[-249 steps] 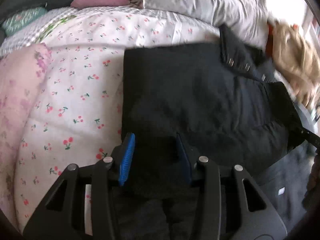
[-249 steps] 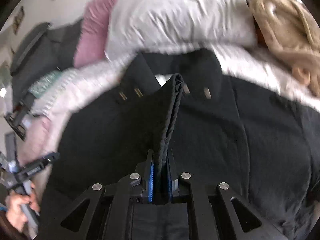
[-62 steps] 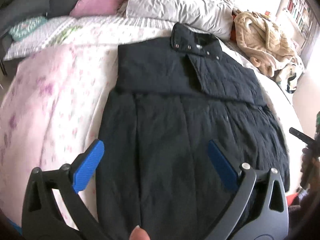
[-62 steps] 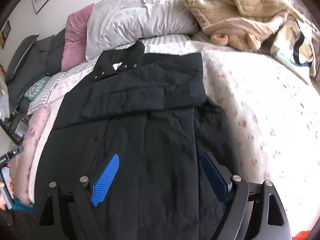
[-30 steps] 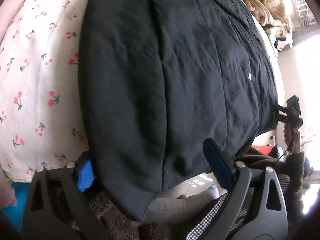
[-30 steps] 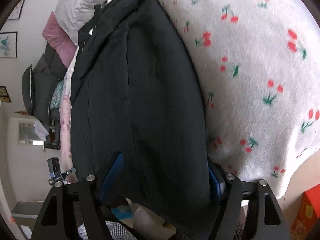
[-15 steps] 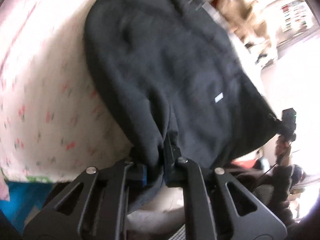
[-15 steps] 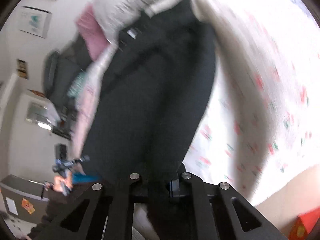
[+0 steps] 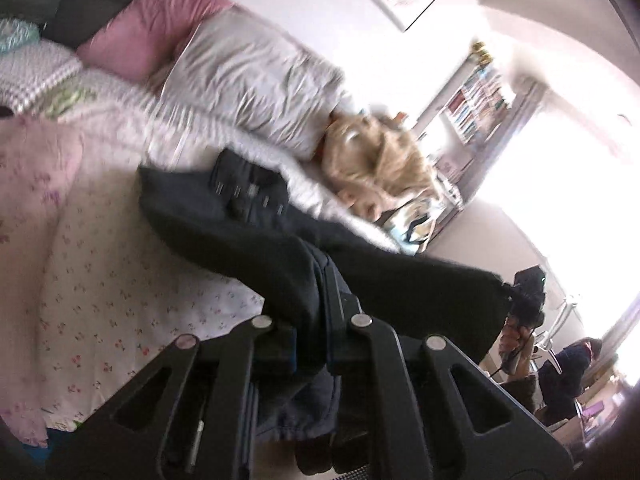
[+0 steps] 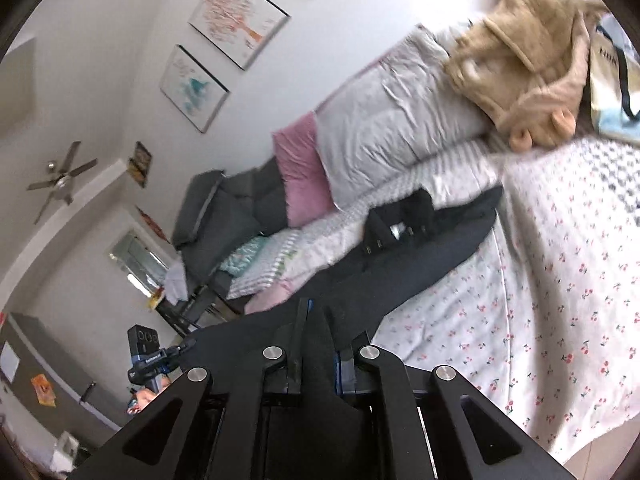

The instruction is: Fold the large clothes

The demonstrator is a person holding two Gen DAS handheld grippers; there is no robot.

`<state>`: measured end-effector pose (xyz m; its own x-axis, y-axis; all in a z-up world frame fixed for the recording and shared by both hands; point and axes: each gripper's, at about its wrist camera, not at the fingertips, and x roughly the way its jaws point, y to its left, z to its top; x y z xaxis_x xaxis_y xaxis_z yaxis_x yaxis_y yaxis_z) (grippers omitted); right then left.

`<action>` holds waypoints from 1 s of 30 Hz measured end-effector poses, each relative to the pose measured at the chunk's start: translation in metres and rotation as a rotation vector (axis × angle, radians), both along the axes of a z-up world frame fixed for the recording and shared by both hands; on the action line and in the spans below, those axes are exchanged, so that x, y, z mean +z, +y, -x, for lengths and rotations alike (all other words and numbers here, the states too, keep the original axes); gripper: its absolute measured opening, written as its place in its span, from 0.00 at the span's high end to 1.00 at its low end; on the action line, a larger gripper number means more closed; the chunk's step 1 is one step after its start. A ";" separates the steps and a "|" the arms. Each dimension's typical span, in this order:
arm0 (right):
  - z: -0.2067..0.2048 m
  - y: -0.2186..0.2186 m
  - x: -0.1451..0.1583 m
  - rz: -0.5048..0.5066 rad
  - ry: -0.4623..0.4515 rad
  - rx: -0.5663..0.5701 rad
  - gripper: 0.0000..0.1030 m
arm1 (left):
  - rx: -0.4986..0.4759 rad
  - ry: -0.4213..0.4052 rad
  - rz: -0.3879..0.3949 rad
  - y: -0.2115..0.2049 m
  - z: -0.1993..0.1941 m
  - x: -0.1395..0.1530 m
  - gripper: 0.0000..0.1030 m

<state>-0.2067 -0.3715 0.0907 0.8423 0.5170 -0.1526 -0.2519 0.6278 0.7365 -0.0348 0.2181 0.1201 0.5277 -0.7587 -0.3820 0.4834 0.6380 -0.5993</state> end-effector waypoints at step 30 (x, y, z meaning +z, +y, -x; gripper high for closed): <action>-0.255 -0.043 -0.175 0.048 0.578 -0.319 0.79 | 0.351 0.324 -0.348 -0.038 -0.231 -0.185 0.73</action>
<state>0.0483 -0.4150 -0.0844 0.7287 0.2370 -0.6425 0.3789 0.6419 0.6666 0.1958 0.1798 -0.0652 0.5394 -0.3609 -0.7608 0.0357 0.9125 -0.4075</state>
